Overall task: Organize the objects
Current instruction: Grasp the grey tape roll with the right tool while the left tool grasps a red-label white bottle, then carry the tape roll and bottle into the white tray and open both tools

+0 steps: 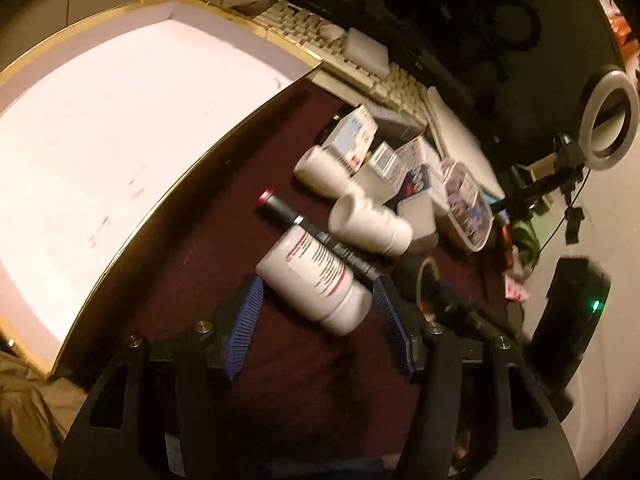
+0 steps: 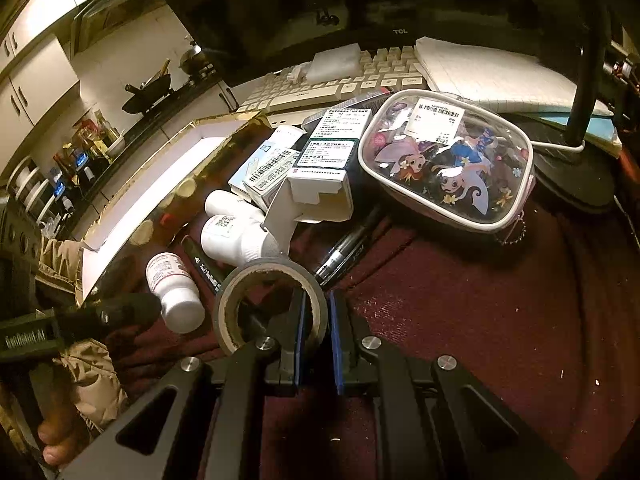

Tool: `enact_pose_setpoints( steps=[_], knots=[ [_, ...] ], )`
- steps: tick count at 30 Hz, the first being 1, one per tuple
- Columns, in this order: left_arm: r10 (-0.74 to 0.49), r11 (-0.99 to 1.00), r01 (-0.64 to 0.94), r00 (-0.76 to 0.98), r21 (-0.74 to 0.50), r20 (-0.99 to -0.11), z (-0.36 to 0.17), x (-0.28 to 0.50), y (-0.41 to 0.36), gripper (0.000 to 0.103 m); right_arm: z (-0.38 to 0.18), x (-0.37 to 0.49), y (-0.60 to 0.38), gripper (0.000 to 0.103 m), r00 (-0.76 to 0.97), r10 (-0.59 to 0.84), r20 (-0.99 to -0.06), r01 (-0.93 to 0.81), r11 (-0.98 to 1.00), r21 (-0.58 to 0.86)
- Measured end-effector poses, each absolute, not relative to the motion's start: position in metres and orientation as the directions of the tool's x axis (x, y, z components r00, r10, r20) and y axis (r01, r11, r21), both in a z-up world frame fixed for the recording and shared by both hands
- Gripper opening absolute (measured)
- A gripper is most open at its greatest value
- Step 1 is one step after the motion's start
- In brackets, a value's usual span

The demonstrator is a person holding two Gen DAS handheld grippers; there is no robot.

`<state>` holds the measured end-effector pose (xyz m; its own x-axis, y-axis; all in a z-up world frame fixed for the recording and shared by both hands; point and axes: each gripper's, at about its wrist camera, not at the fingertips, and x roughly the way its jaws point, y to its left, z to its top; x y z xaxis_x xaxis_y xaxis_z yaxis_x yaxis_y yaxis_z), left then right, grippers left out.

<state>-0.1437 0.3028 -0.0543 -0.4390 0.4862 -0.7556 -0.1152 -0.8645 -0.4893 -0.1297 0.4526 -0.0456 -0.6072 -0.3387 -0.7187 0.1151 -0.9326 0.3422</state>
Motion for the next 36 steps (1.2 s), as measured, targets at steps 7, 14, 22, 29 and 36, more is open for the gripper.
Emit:
enact_pose_setpoints(
  steps=[7, 14, 22, 29, 36],
  knots=[
    [0.44, -0.891, -0.129, -0.481, -0.436, -0.758, -0.044, -0.148, 0.308, 0.034, -0.046, -0.127, 0.452, 0.01, -0.609, -0.334, -0.719, 0.118, -0.935, 0.334],
    [0.412, -0.911, -0.199, -0.479, -0.362, -0.775, -0.04, -0.13, 0.307, 0.037, -0.045, -0.126, 0.45, 0.01, -0.611, -0.33, -0.719, 0.121, -0.937, 0.327],
    [0.359, -0.933, -0.206, -0.558, -0.295, -0.748, -0.026, -0.104, 0.3, 0.035, -0.044, -0.125, 0.449, 0.009, -0.599, -0.34, -0.725, 0.131, -0.935, 0.33],
    [0.345, -0.928, -0.118, -0.626, -0.353, -0.699, 0.002, -0.073, 0.254, 0.035, -0.016, -0.105, 0.45, 0.009, -0.631, -0.372, -0.68, 0.132, -0.916, 0.378],
    [0.362, -0.906, -0.091, -0.676, -0.414, -0.642, 0.026, -0.04, 0.215, 0.035, 0.018, -0.074, 0.437, 0.009, -0.68, -0.394, -0.618, 0.17, -0.905, 0.39]
  ],
)
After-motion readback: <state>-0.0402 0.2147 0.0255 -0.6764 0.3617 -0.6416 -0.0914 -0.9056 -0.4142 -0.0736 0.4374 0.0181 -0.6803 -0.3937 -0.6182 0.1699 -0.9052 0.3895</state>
